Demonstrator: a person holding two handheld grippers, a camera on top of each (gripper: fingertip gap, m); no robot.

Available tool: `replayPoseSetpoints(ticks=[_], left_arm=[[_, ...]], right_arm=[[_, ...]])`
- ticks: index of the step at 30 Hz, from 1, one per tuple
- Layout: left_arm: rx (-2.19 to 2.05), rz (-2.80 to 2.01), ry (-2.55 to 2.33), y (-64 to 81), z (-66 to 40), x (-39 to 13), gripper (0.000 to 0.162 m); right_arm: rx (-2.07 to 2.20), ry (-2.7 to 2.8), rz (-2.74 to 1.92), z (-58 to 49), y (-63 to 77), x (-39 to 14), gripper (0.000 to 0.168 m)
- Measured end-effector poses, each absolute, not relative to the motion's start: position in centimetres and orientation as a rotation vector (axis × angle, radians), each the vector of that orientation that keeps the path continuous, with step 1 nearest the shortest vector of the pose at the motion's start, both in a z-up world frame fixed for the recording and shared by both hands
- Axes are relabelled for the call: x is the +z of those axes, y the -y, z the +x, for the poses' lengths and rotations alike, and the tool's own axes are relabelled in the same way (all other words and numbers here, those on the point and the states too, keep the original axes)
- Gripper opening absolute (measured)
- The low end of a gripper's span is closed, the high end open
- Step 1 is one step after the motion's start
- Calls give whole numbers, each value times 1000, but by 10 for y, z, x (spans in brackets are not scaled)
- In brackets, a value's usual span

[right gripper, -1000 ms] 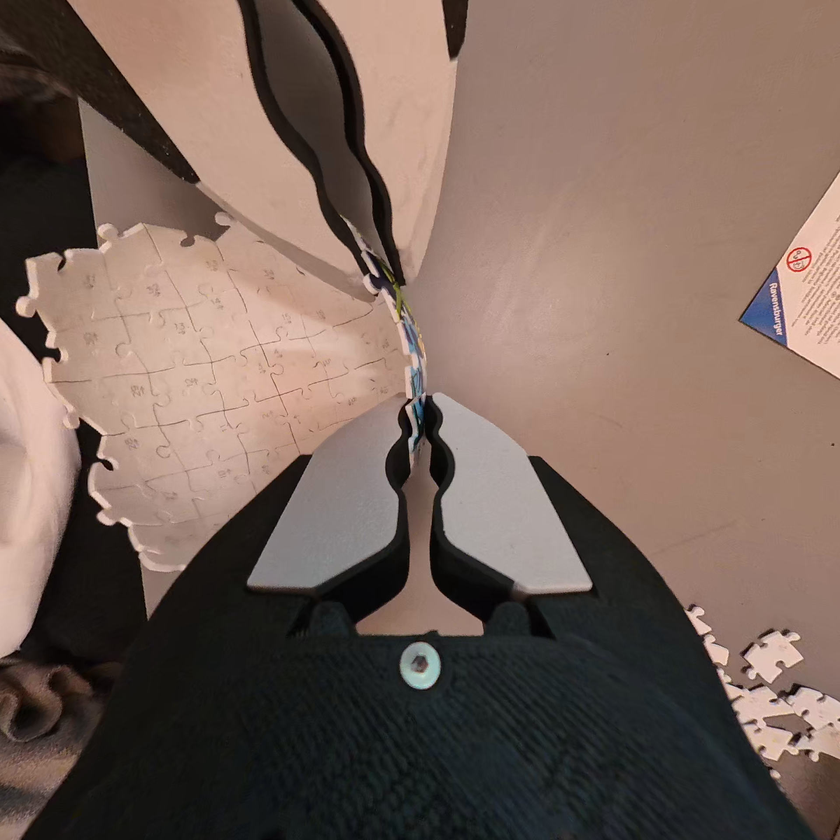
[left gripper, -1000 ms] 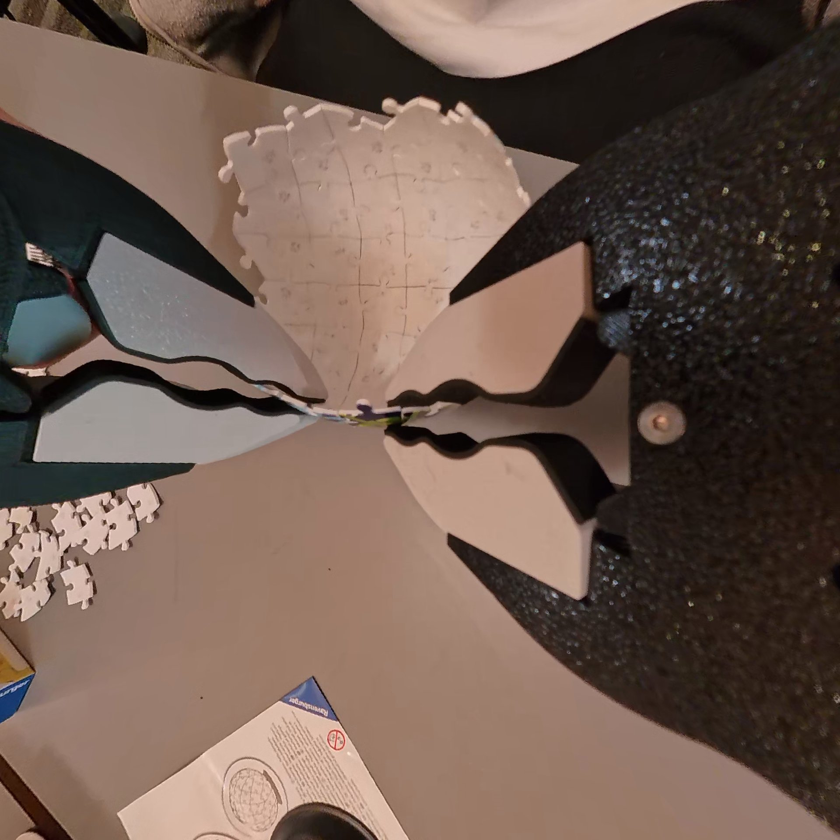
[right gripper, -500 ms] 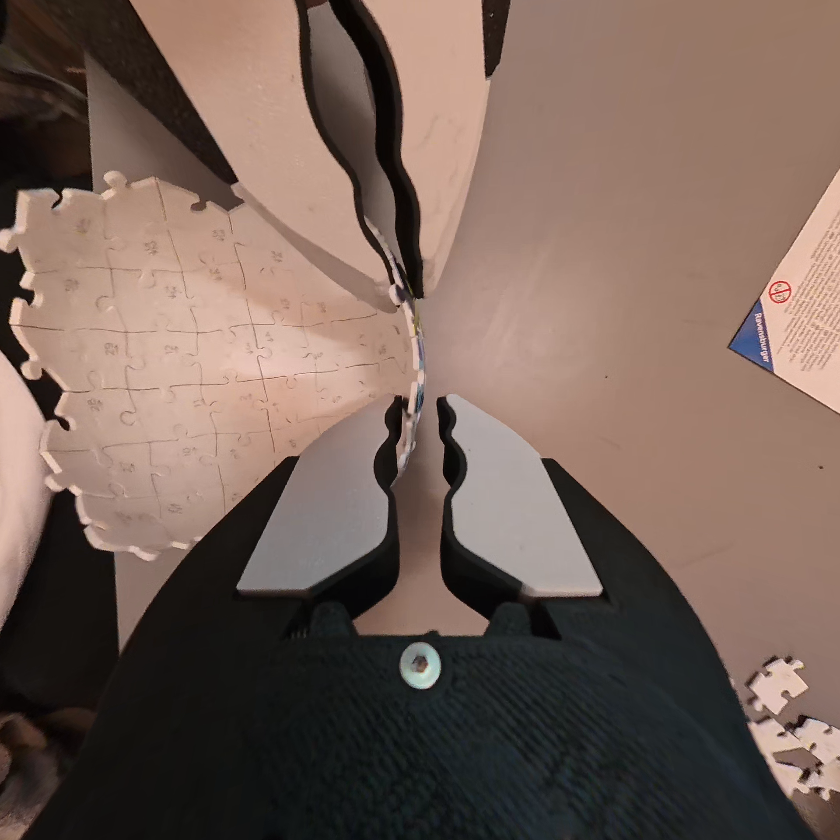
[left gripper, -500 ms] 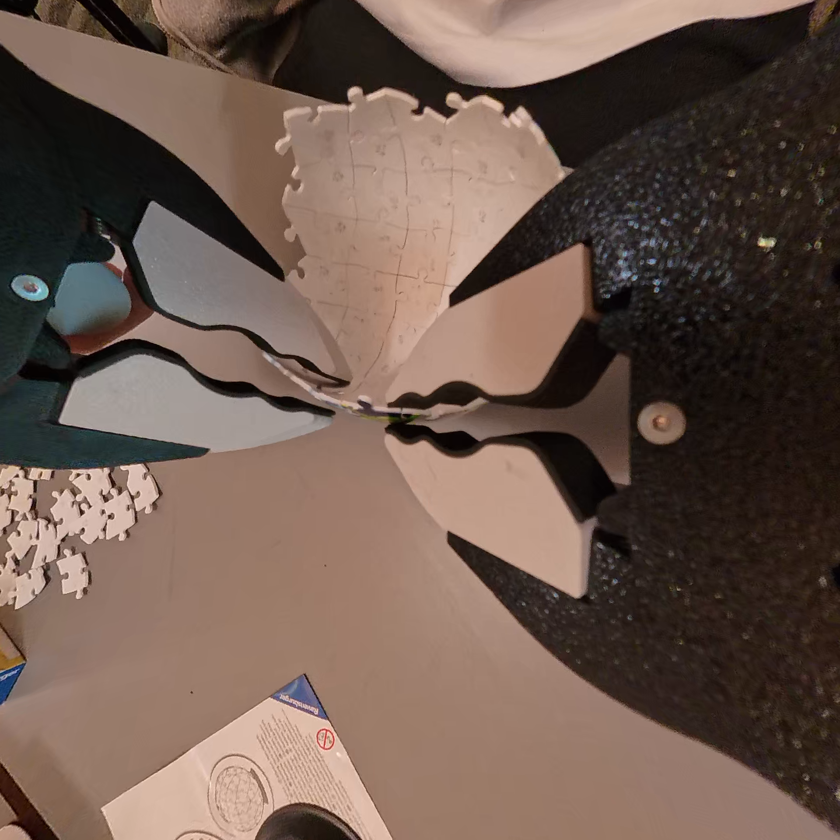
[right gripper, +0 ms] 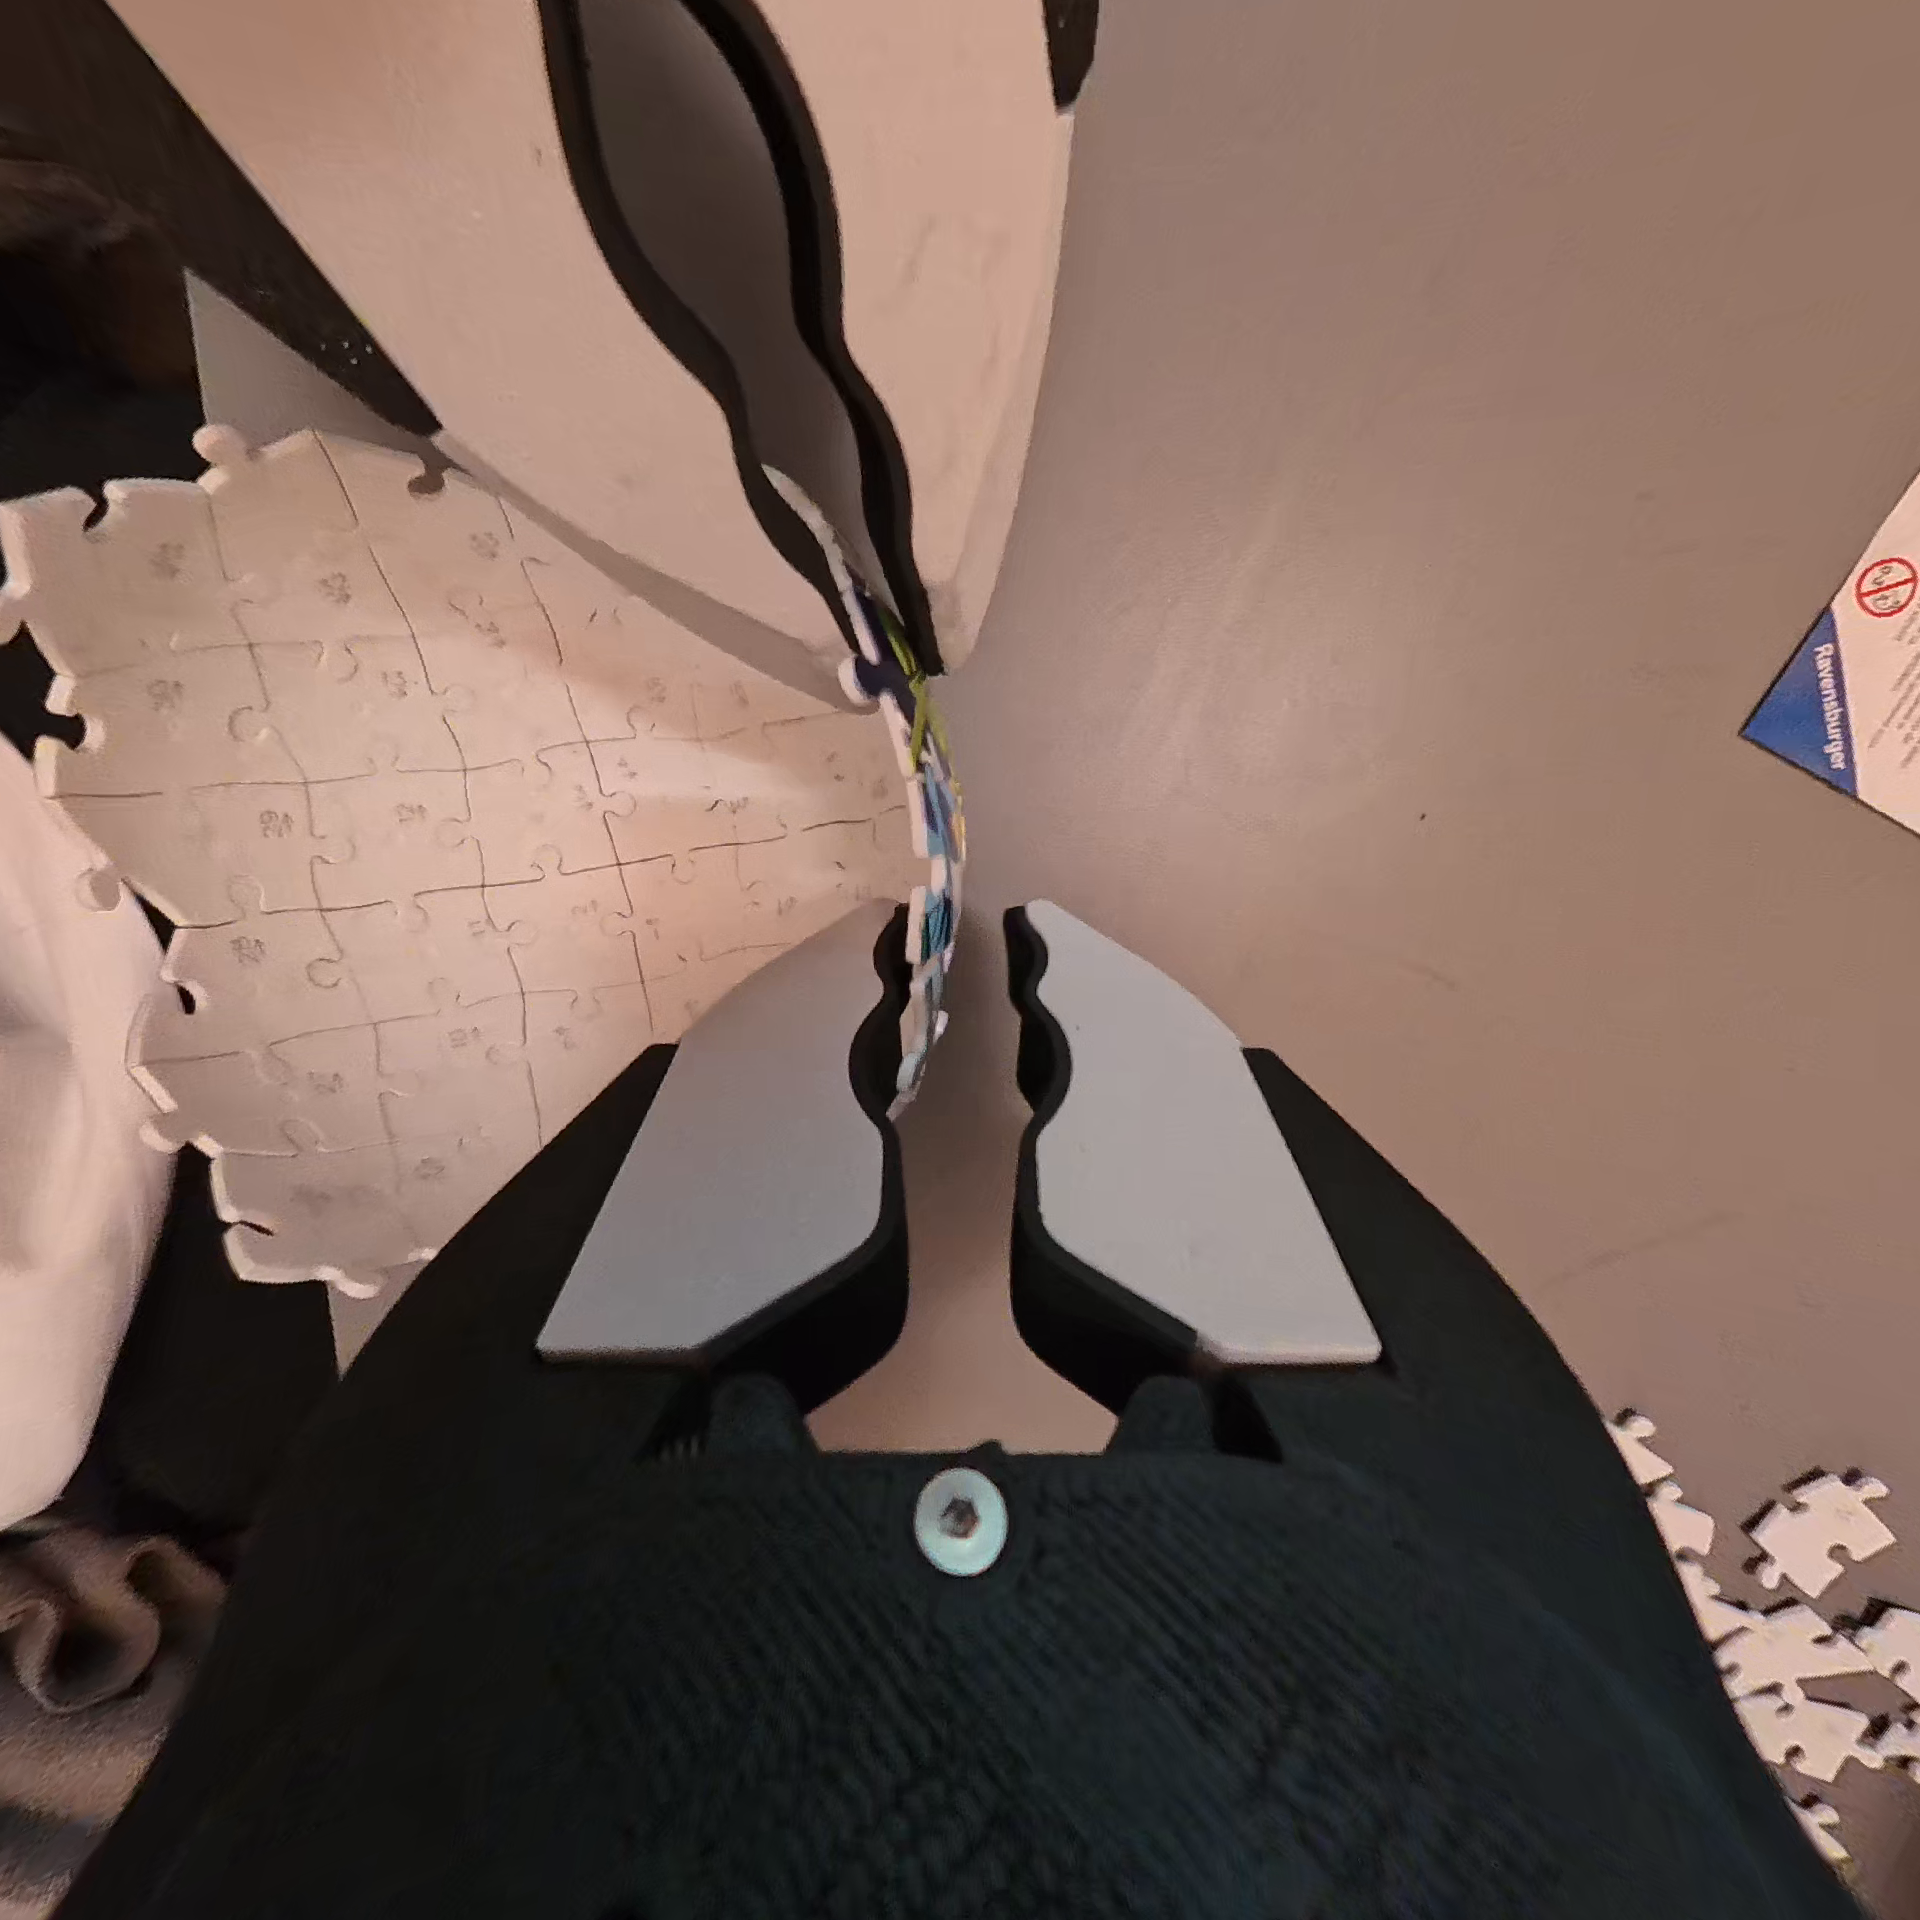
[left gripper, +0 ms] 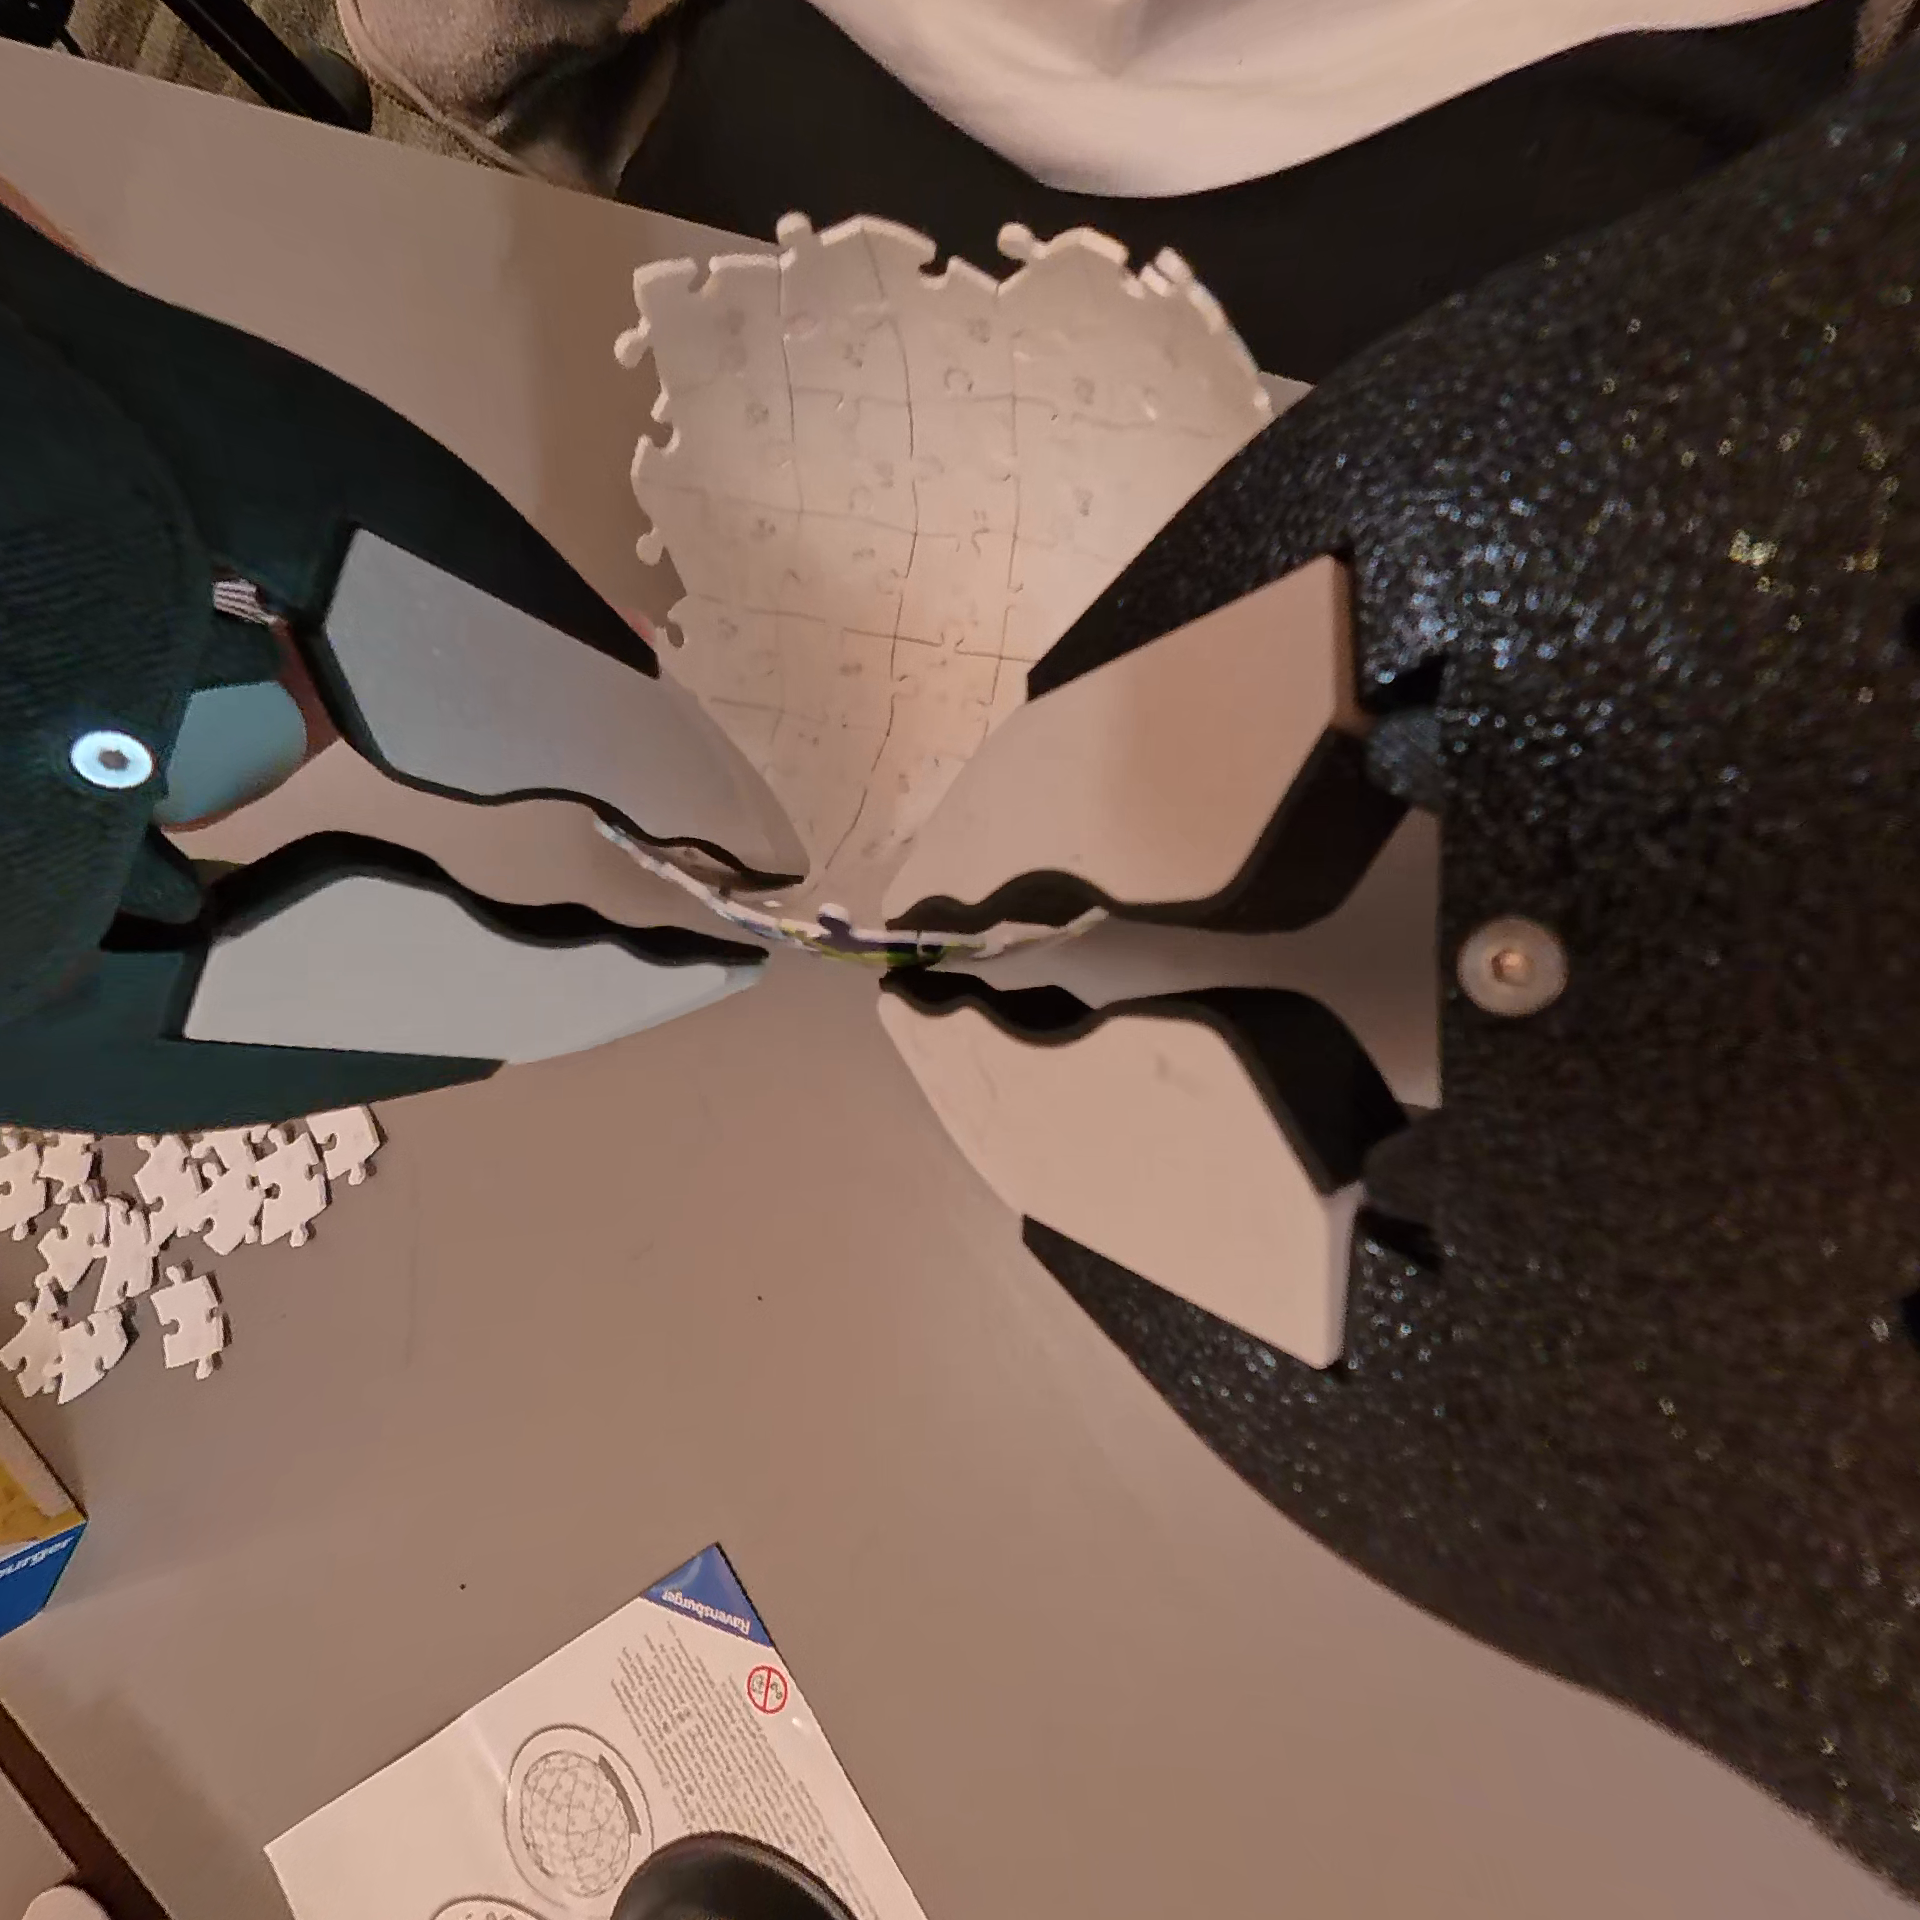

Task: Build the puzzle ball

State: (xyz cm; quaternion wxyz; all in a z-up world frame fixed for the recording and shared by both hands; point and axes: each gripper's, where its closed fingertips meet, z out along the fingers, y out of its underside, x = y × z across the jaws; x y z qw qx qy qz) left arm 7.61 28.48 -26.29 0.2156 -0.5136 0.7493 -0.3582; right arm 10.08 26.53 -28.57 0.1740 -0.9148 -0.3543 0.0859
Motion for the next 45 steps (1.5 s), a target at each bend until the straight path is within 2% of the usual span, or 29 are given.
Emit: replayPoseSetpoints(ticks=[2, 8, 10, 19, 28, 37, 45], left_arm=[[-984, -1426, -2078, -285, 76, -263, 5], [-993, -1417, -2078, -283, 77, -262, 5], [-993, -1420, -2077, -283, 77, -262, 5], [-983, -1411, -2096, -281, 77, -264, 6], [-978, -1386, -2138, -274, 77, -267, 4], [-980, -1390, -2117, -274, 80, -265, 4], [-982, -1393, -2120, -272, 79, -263, 5]], right_arm=[[254, 1011, -2605, 100, -264, -287, 12], [332, 976, -2634, 95, -263, -288, 14], [353, 976, -2647, 94, -262, -288, 8], [317, 993, -2692, 98, -262, -292, 4], [461, 999, -2743, 93, -249, -294, 4], [361, 962, -2668, 104, -244, -283, 39], [276, 874, -2647, 110, -241, -279, 40]])
